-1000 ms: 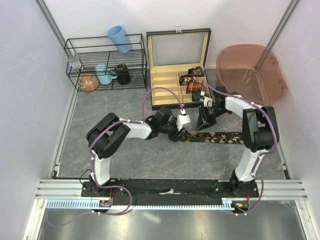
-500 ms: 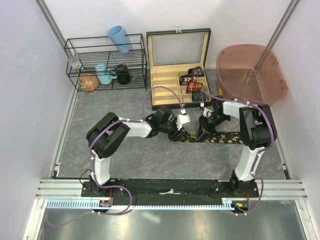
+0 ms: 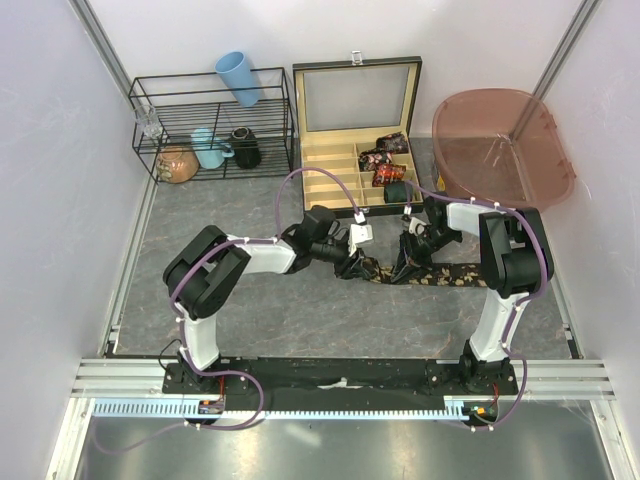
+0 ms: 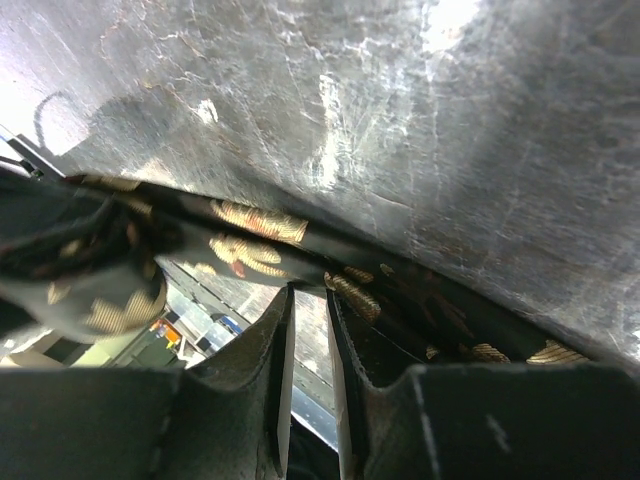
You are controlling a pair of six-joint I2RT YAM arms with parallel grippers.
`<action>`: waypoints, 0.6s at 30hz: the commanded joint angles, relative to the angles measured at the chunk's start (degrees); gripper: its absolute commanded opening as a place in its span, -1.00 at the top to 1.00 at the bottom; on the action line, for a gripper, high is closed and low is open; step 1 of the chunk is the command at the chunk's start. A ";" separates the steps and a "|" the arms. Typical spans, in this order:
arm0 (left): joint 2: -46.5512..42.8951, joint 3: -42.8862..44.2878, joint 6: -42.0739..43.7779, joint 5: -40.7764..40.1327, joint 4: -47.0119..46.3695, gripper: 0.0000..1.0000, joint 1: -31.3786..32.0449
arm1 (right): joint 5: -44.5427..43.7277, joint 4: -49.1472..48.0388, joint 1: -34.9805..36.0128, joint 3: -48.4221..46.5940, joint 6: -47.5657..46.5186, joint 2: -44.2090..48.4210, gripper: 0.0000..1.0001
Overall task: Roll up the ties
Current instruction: Roll the tie at the center of the board.
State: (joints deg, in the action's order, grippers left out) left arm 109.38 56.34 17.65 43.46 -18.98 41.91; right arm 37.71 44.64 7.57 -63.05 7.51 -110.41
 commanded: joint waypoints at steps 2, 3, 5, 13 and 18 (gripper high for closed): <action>-2.33 0.61 5.72 3.30 2.88 0.91 -0.16 | -12.49 -5.62 -0.54 1.44 -1.79 -3.76 0.46; -2.16 0.88 7.30 1.82 4.29 0.91 -0.16 | -12.49 -5.45 -0.54 1.44 -1.88 -3.76 0.46; -1.81 1.14 9.15 -1.78 8.77 0.92 0.19 | -12.49 -5.53 -0.54 1.61 -1.88 -3.50 0.46; 1.09 6.22 16.01 -10.76 22.39 0.92 1.68 | -9.42 -5.97 -0.54 1.52 -2.15 -2.18 0.43; 3.29 8.44 18.12 -15.77 27.77 0.92 2.56 | -0.21 -6.76 -0.54 -0.15 -2.59 2.73 0.22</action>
State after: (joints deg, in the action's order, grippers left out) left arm 111.02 63.05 30.52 34.50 -0.69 44.45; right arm 40.29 43.88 7.60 -63.02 7.70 -110.50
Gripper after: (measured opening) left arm 0.431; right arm 0.345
